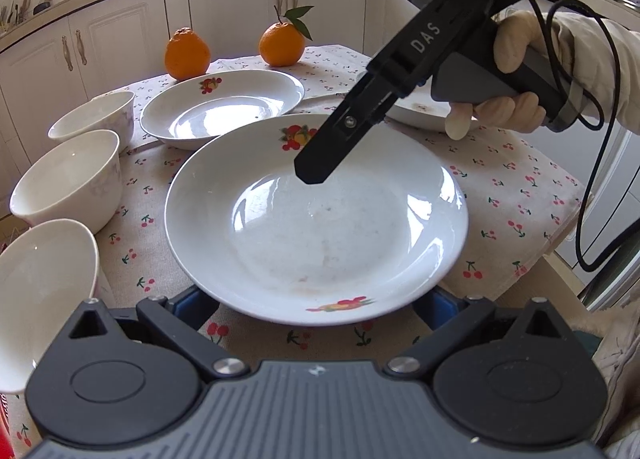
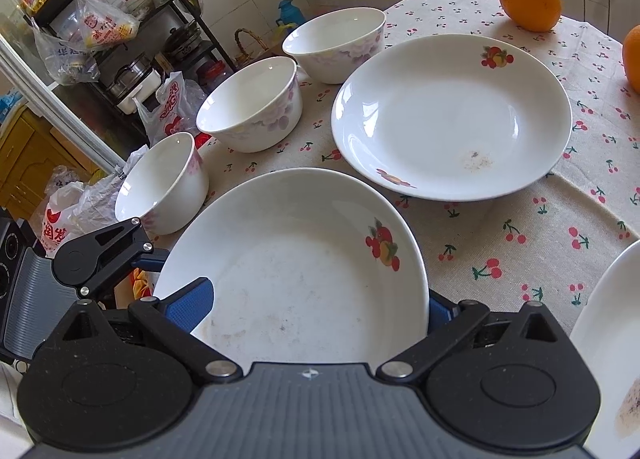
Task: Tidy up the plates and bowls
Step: 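Lift the fruit-decal plate with the right gripper and carry it toward the stained plate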
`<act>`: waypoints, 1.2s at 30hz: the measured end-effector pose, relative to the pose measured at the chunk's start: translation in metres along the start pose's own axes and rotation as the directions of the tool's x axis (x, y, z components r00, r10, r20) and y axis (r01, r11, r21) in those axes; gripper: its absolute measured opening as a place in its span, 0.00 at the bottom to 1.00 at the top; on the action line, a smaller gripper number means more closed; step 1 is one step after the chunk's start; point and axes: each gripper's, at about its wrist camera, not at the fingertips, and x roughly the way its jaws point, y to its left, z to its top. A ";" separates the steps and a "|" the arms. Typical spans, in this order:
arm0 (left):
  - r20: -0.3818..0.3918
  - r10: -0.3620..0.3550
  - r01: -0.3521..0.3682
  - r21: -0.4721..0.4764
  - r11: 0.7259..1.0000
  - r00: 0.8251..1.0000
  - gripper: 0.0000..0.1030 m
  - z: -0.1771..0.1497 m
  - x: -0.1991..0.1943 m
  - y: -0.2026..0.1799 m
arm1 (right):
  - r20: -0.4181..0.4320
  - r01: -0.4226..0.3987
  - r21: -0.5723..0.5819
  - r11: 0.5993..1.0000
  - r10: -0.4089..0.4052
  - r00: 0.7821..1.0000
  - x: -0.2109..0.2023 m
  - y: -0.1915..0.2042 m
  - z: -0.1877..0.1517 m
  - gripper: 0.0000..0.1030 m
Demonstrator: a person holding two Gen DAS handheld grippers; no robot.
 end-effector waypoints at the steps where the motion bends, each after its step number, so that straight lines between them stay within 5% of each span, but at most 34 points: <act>1: -0.001 -0.002 0.002 0.004 1.000 1.000 0.98 0.001 -0.001 0.000 | 0.004 0.001 0.000 1.000 -0.001 1.000 -0.001 -0.001 0.000 1.00; 36: -0.009 -0.189 0.189 0.153 0.970 0.982 0.98 0.099 0.056 -0.045 | 0.139 0.192 0.111 0.975 -0.207 0.968 -0.111 -0.063 -0.030 1.00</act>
